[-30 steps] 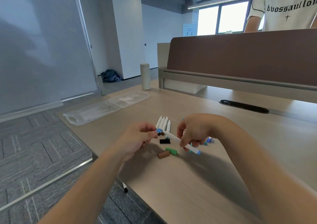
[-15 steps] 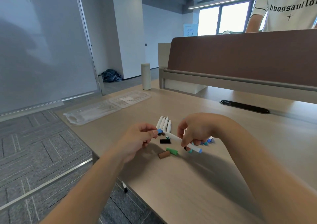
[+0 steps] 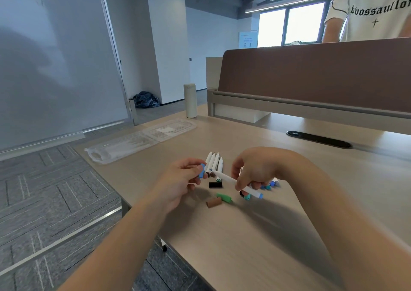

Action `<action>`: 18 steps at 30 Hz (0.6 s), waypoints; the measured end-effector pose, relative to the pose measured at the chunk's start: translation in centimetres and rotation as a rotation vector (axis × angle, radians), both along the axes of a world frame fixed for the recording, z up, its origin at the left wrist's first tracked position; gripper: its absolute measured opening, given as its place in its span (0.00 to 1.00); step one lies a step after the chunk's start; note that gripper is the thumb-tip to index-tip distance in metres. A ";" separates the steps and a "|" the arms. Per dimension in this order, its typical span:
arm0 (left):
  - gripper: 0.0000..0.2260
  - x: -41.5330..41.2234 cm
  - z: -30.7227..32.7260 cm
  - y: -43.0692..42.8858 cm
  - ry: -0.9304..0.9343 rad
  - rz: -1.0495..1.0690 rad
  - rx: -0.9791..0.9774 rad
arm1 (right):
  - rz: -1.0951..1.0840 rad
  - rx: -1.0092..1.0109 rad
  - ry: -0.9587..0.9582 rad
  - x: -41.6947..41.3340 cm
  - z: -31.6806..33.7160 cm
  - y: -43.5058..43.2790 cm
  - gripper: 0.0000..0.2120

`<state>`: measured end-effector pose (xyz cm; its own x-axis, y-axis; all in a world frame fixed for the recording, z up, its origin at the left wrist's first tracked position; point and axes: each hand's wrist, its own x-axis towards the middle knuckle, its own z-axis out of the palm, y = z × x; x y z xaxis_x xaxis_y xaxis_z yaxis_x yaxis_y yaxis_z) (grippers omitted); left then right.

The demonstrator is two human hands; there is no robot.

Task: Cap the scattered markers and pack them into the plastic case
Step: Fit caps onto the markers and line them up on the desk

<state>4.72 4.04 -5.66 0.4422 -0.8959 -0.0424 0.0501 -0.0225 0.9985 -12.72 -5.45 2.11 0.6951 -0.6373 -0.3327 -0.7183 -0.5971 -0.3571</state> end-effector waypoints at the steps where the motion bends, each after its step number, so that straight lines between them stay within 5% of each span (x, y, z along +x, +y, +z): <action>1: 0.05 -0.1 0.0 -0.1 0.035 0.035 -0.012 | 0.006 0.005 0.005 0.0 0.0 0.0 0.06; 10: 0.05 -0.2 0.0 -0.5 0.112 0.121 -0.029 | 0.027 0.094 0.040 0.1 -0.1 0.1 0.06; 18: 0.05 -1.5 0.2 -0.4 -0.017 0.105 -0.018 | 0.031 -0.019 -0.034 0.4 -0.4 0.2 0.08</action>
<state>3.20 3.64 -5.41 0.5342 -0.8451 -0.0188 0.0348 -0.0002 0.9994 -12.30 -5.24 1.76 0.7253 -0.6213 -0.2966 -0.6871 -0.6259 -0.3689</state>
